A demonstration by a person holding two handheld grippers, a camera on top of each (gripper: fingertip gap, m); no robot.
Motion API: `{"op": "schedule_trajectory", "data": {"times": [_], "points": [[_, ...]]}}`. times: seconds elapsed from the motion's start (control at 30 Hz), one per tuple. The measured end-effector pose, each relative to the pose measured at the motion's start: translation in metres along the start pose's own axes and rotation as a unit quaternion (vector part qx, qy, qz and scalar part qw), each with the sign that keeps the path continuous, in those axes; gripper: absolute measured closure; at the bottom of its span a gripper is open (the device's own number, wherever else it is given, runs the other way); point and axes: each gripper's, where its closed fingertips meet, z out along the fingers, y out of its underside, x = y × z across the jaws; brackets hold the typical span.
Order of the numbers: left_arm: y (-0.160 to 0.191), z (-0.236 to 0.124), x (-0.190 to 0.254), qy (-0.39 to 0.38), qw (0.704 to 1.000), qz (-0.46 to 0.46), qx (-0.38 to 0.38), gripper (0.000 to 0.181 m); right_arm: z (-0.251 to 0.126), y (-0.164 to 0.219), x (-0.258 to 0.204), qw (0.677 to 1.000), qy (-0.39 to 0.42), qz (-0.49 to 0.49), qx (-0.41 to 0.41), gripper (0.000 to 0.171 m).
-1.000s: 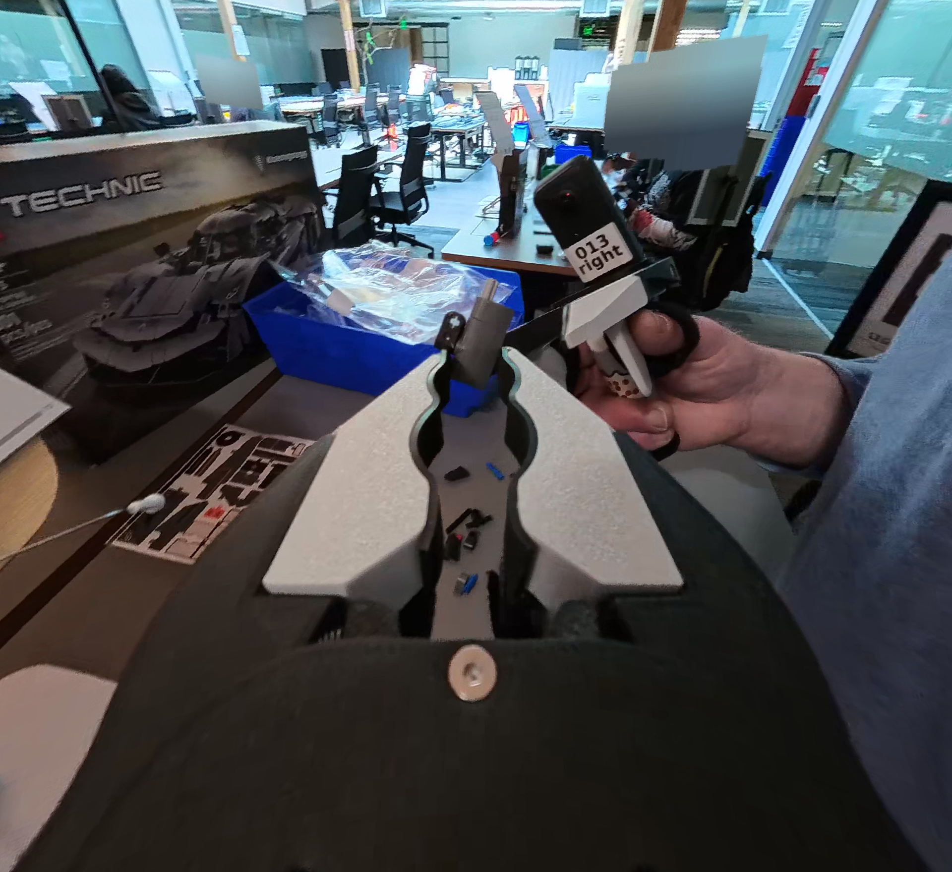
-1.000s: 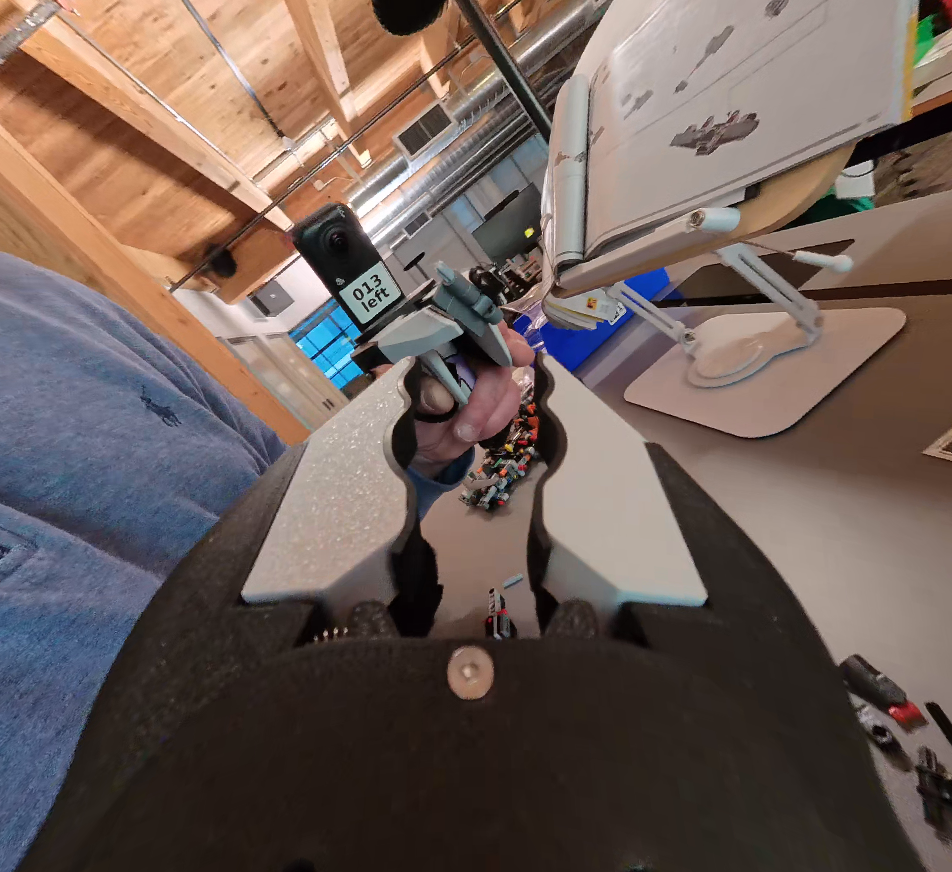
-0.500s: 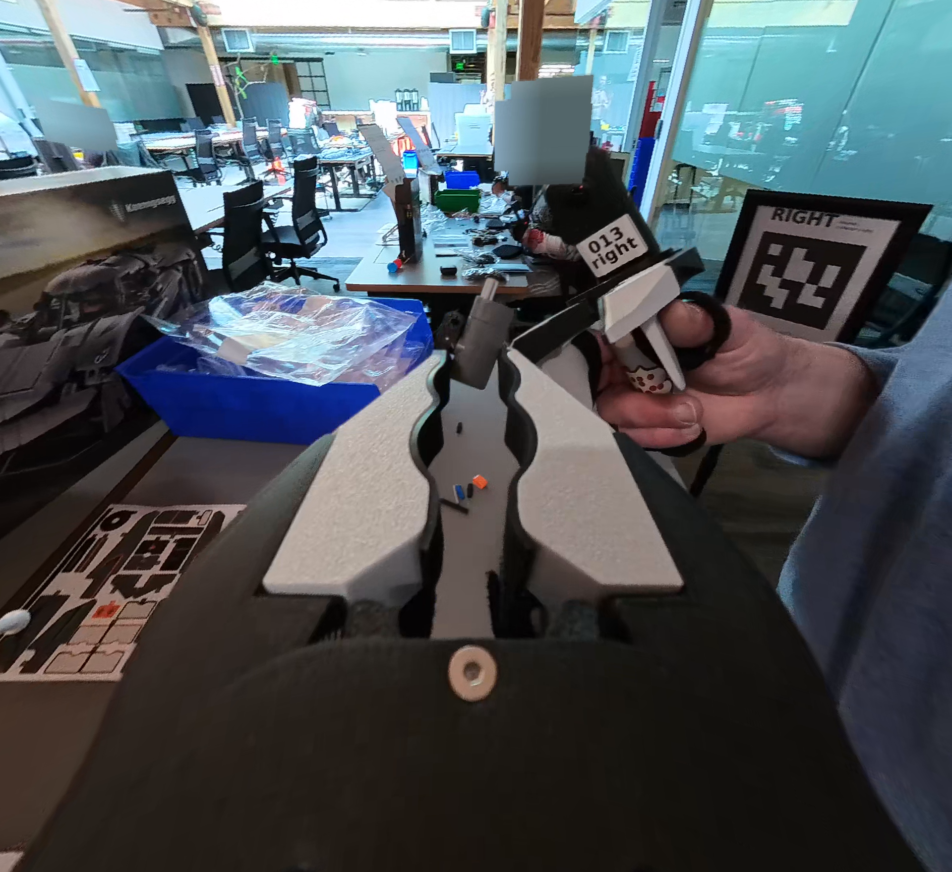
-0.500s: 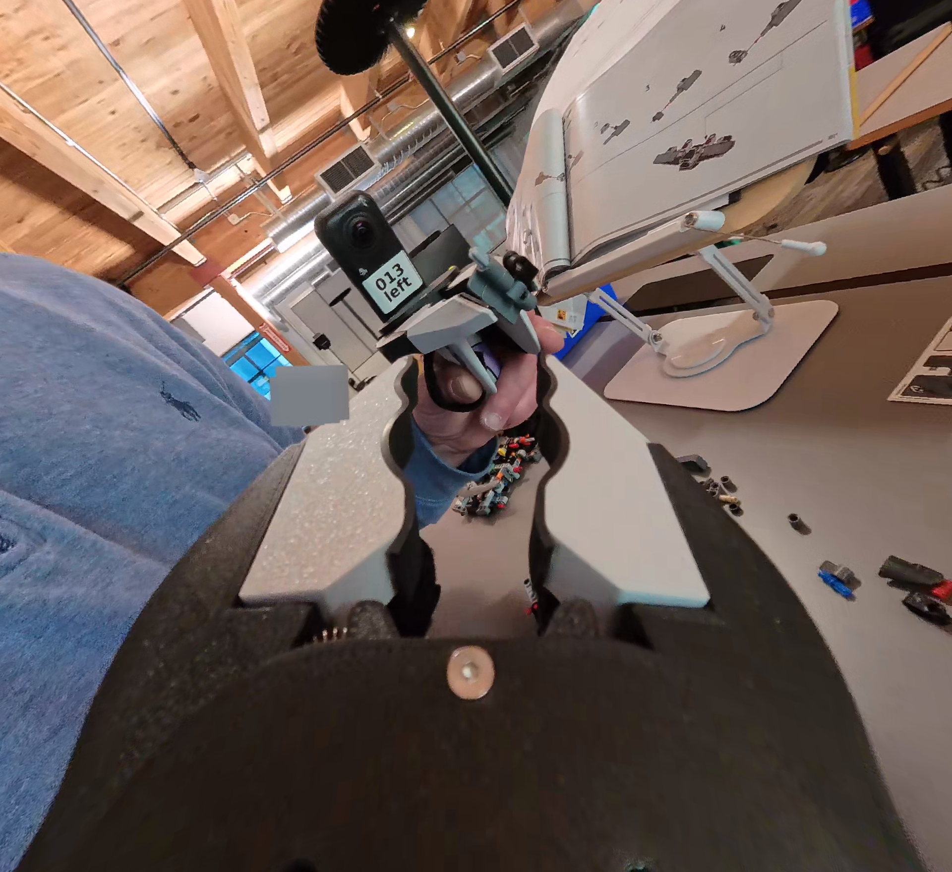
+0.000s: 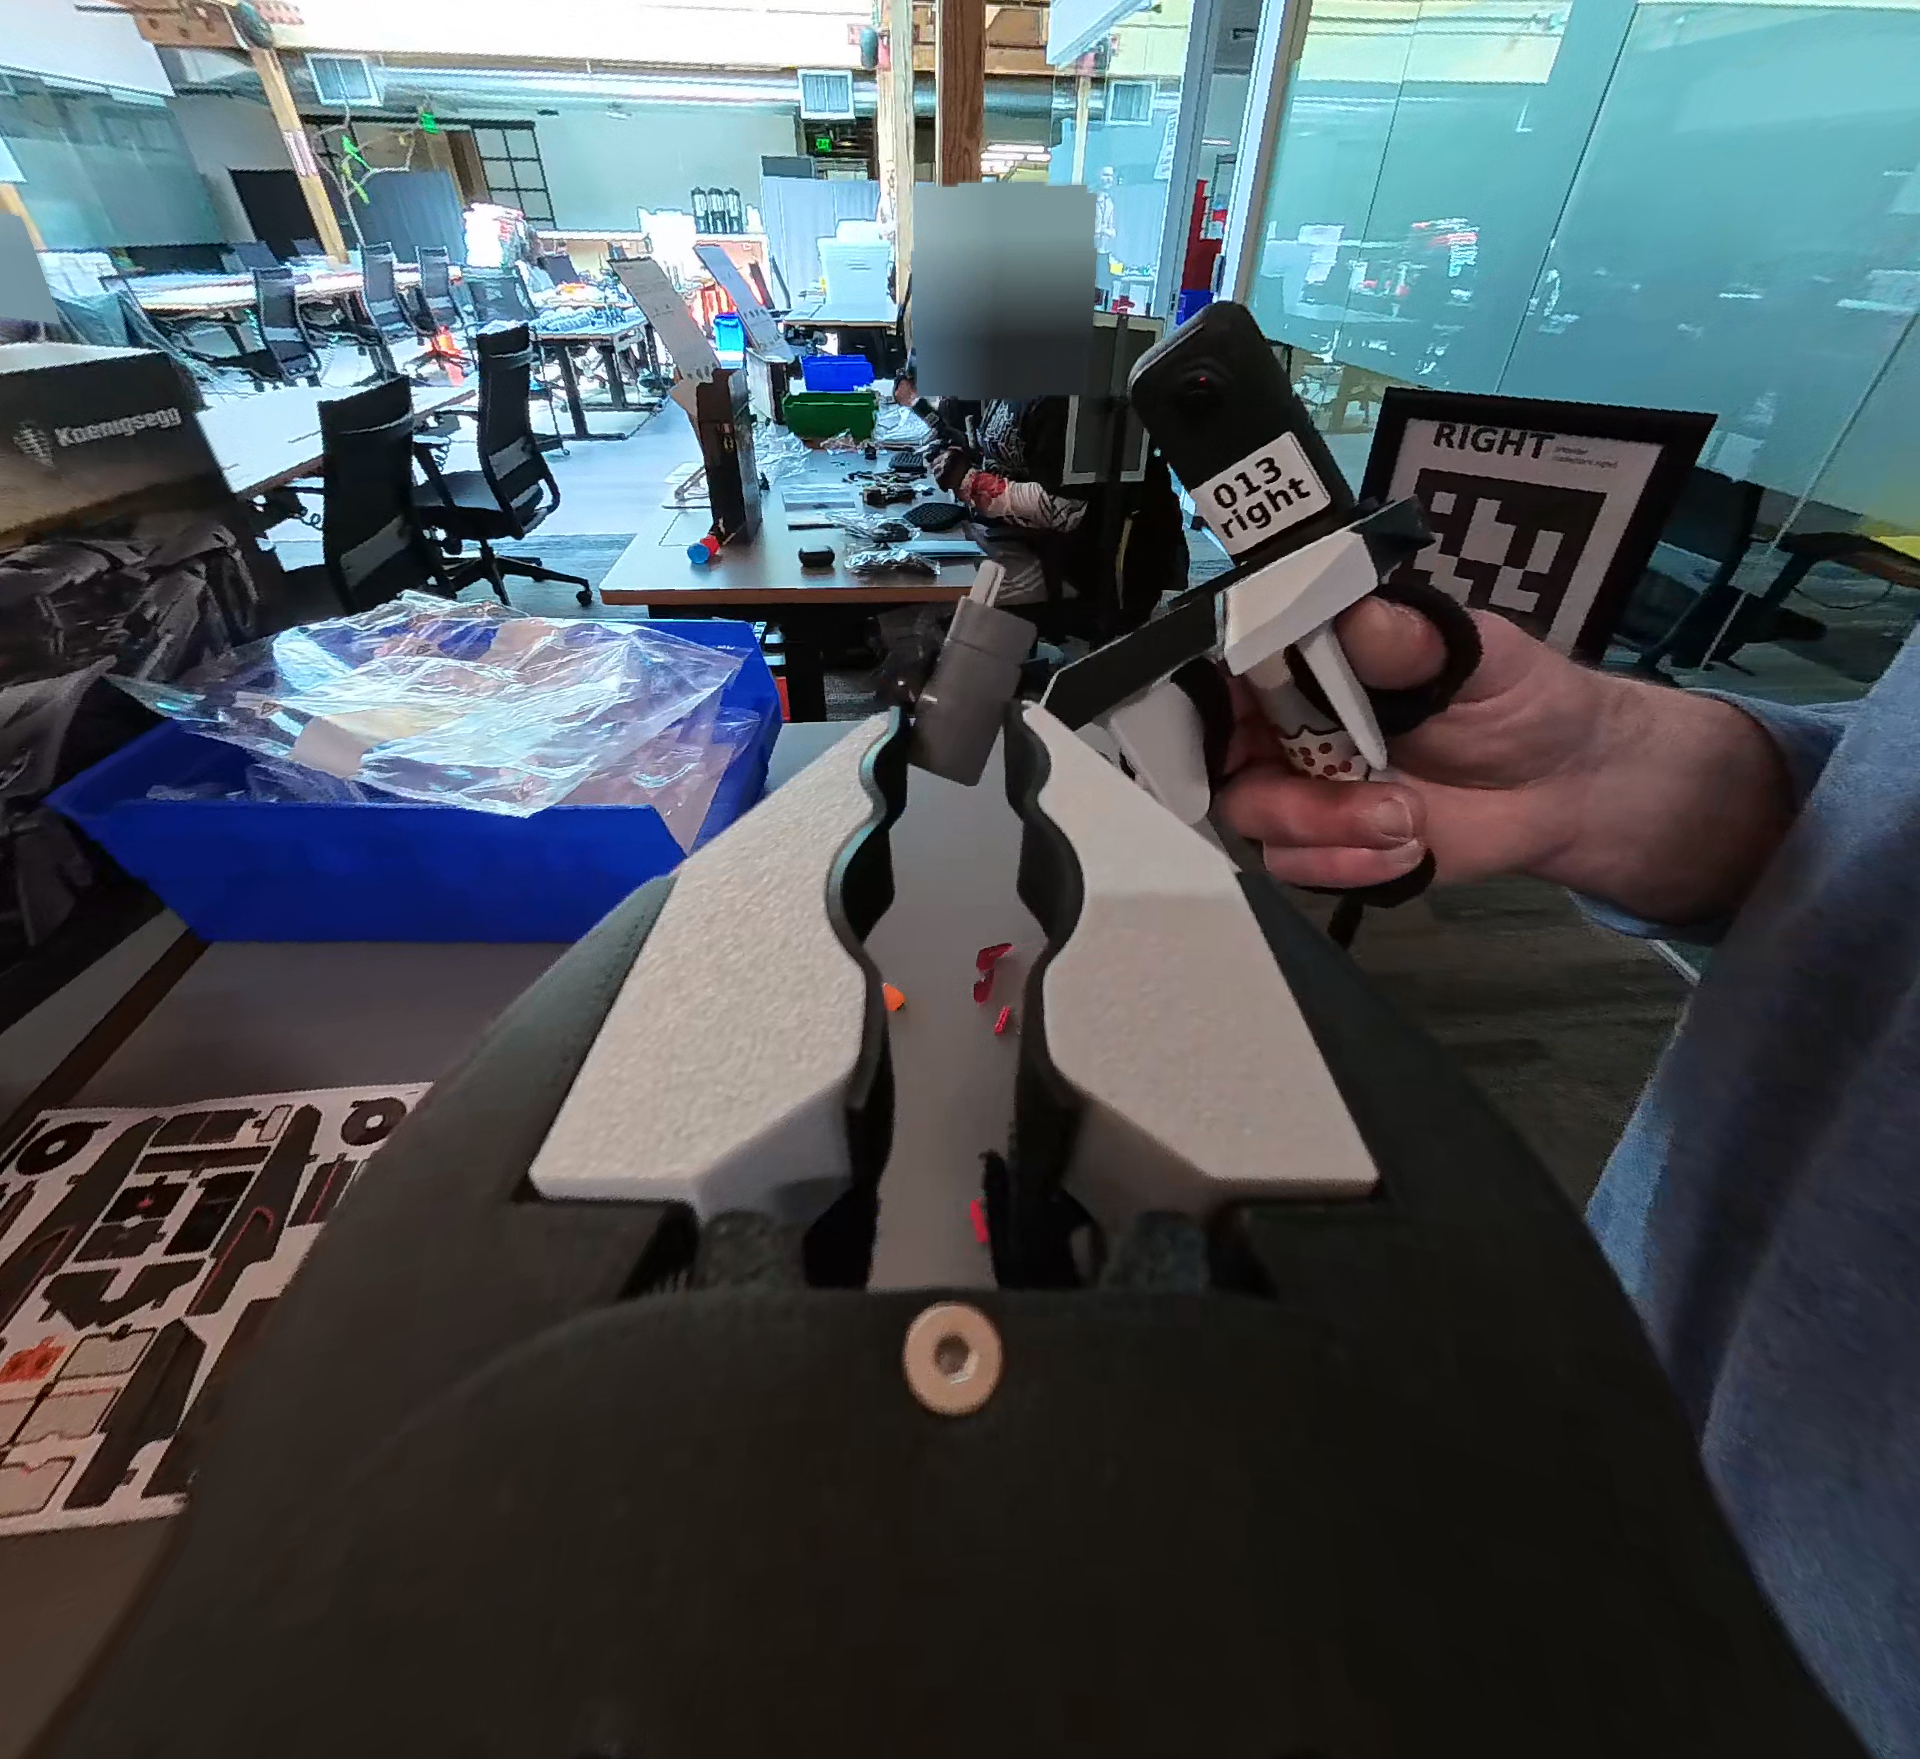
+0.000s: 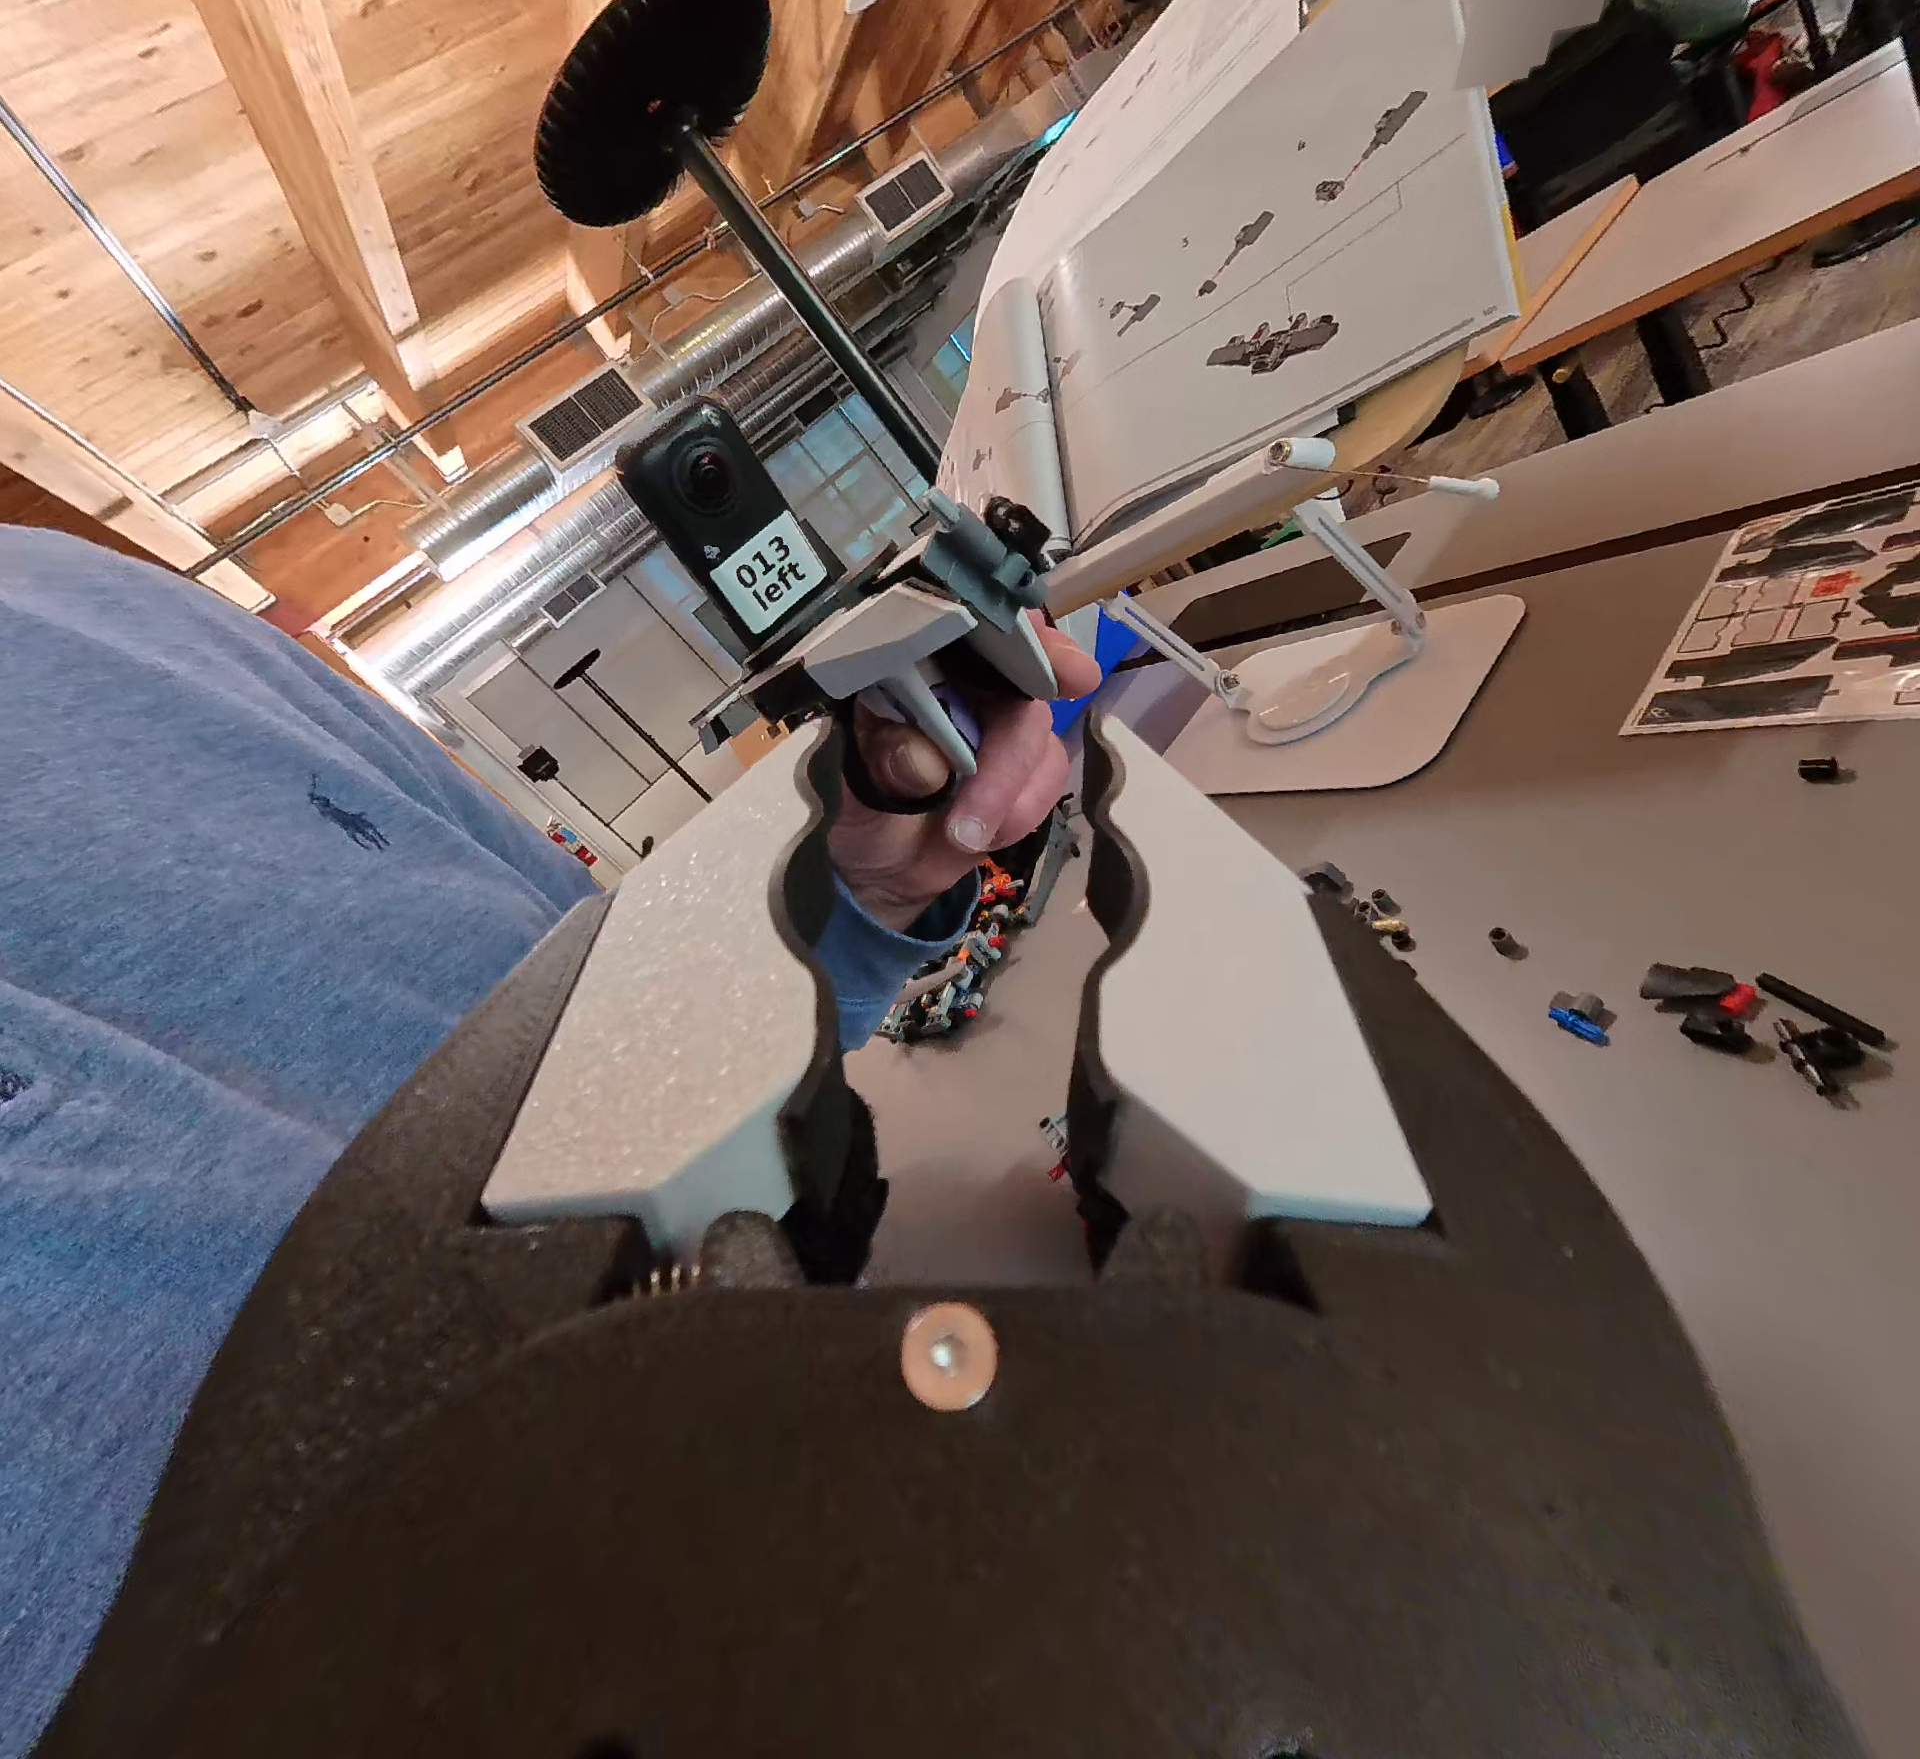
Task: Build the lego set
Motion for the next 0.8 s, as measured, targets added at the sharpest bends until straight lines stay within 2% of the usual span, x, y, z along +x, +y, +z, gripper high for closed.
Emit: {"op": "schedule_trajectory", "data": {"times": [0.4,0.8], "points": [[0.008,0.018,0.008,-0.008,1.000,0.016,-0.018,0.165,-0.012,-0.007,0.005,1.000,0.003,-0.010,-0.003,0.128],[0.015,0.044,0.011,-0.020,0.999,0.025,-0.032,0.164,-0.018,-0.026,0.018,0.998,0.042,-0.041,-0.014,0.129]]}}
